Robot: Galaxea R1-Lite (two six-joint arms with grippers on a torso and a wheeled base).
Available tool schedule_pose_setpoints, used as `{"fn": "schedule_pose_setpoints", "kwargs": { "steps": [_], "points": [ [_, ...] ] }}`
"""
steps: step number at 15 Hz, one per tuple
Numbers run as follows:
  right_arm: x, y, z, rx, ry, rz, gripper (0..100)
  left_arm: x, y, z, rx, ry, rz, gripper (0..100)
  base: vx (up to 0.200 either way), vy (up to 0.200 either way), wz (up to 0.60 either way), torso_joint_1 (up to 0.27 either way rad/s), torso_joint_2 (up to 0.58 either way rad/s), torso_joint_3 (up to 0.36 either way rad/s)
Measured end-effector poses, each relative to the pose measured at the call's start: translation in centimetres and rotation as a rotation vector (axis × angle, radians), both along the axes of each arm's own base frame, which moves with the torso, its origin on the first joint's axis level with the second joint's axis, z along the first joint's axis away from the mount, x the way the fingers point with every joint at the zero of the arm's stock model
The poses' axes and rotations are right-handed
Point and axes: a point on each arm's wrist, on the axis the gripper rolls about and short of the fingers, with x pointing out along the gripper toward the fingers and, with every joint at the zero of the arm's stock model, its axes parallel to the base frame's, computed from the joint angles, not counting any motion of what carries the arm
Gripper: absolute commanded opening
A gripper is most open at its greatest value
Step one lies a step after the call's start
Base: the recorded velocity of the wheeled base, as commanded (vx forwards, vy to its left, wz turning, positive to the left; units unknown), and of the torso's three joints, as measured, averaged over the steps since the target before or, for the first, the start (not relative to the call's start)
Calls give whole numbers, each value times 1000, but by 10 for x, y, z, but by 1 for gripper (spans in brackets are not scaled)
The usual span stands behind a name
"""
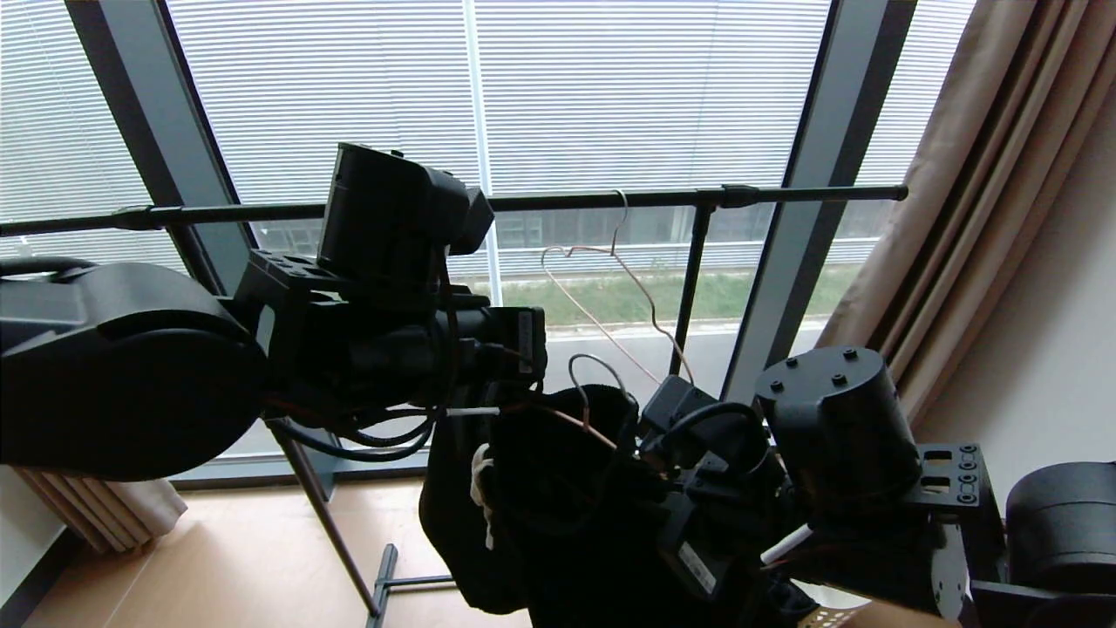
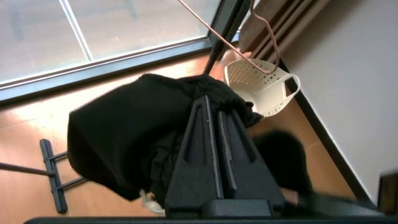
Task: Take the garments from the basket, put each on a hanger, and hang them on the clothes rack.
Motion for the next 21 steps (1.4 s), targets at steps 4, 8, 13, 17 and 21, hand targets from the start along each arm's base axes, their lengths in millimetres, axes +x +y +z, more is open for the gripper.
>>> {"fn": "schedule_pose_setpoints", "kwargs": {
  "steps": [4,8,13,17,21],
  "points": [
    [20,-3,1,68,-3,-85,0,-16,13,-4,20,18,-6,0,0,0,0,0,0,0],
    [28,-1,2,126,-14,-108,0,-24,12,-6,34,18,-34,0,0,0,0,0,0,0],
    [41,-8,0,169,7,-102,0,-25,8,-15,53,43,-51,0,0,0,0,0,0,0],
    [42,-11,-1,176,18,-108,0,-14,5,-12,23,44,-15,0,0,0,0,0,0,0],
    [34,-7,-3,166,24,-85,0,10,-6,-6,-31,33,47,0,0,0,0,0,0,0]
  ]
}}
